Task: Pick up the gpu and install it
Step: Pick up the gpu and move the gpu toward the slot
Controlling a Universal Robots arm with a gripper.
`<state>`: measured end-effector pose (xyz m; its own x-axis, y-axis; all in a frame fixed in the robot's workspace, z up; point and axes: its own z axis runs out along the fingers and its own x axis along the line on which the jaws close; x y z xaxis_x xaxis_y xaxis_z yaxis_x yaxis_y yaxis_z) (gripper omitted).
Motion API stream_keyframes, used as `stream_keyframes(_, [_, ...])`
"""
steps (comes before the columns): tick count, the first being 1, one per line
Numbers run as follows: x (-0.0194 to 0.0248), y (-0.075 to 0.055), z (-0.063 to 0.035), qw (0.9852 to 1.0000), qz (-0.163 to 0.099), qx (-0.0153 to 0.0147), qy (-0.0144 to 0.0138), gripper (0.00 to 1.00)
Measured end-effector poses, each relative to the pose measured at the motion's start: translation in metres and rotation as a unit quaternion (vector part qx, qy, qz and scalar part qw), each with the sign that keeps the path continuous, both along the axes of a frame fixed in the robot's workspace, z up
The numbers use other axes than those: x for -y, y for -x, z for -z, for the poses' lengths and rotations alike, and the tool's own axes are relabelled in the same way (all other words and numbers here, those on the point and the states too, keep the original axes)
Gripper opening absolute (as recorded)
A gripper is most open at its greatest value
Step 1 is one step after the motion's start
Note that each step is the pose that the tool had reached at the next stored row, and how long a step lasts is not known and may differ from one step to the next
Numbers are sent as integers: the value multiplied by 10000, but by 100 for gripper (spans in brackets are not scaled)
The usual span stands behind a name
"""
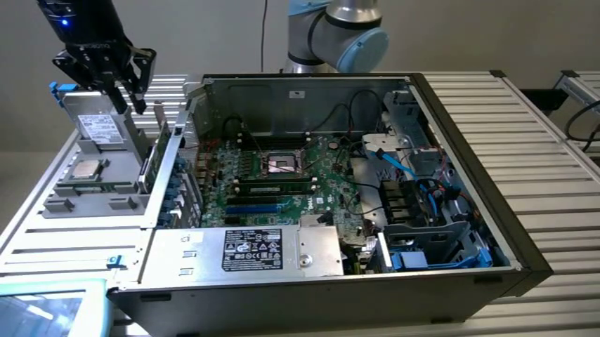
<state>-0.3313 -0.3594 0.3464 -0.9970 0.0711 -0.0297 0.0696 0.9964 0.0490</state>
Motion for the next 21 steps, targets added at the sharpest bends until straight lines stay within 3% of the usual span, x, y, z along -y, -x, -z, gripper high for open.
stream_keyframes(21, [0,-6,381,10000,1,-3,1,38])
